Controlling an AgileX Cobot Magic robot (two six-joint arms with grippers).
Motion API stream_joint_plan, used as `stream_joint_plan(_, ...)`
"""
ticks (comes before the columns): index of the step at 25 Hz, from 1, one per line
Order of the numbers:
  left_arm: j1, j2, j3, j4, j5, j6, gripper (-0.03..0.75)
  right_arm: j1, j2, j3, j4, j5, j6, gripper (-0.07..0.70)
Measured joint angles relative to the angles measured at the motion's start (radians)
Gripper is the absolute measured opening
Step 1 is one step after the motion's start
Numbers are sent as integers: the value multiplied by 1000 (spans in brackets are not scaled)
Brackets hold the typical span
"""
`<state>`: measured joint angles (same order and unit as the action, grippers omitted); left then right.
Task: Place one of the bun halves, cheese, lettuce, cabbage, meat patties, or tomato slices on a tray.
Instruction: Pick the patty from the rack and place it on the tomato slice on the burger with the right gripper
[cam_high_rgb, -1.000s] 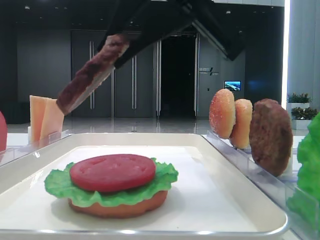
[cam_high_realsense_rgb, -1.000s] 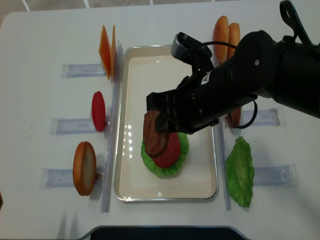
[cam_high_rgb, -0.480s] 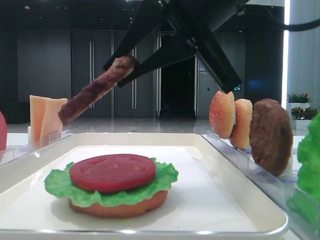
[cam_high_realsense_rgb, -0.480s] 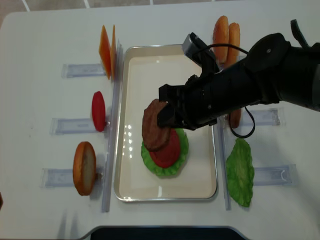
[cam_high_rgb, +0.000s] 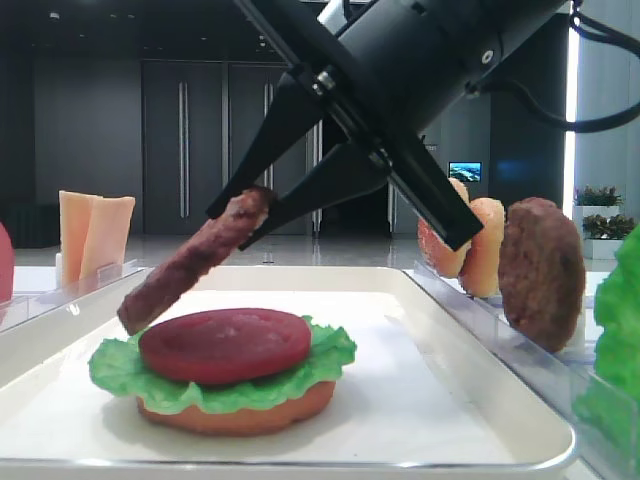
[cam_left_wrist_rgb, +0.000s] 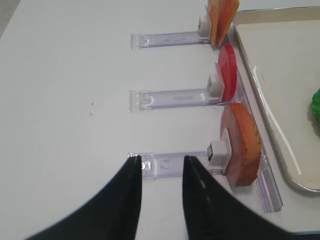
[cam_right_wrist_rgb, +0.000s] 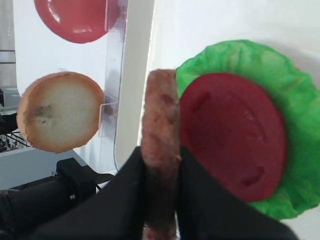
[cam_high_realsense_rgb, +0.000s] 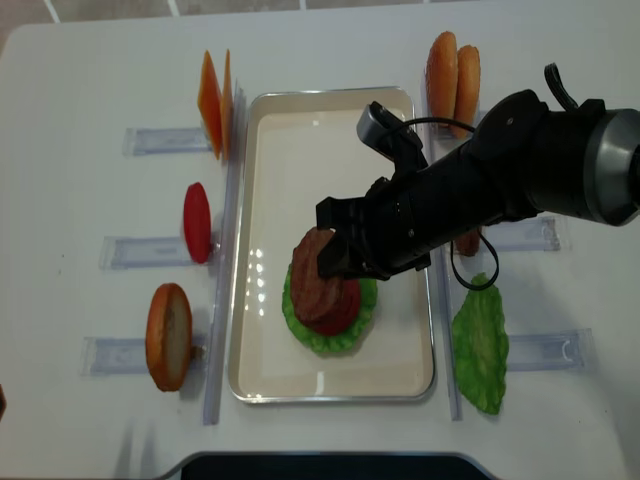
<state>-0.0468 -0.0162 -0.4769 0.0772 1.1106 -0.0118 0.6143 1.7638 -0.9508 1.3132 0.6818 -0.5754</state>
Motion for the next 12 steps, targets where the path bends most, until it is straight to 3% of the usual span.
stream_joint_plan(12,0,0,0,0,0,0,219,0,22,0,8,-1,-7,141)
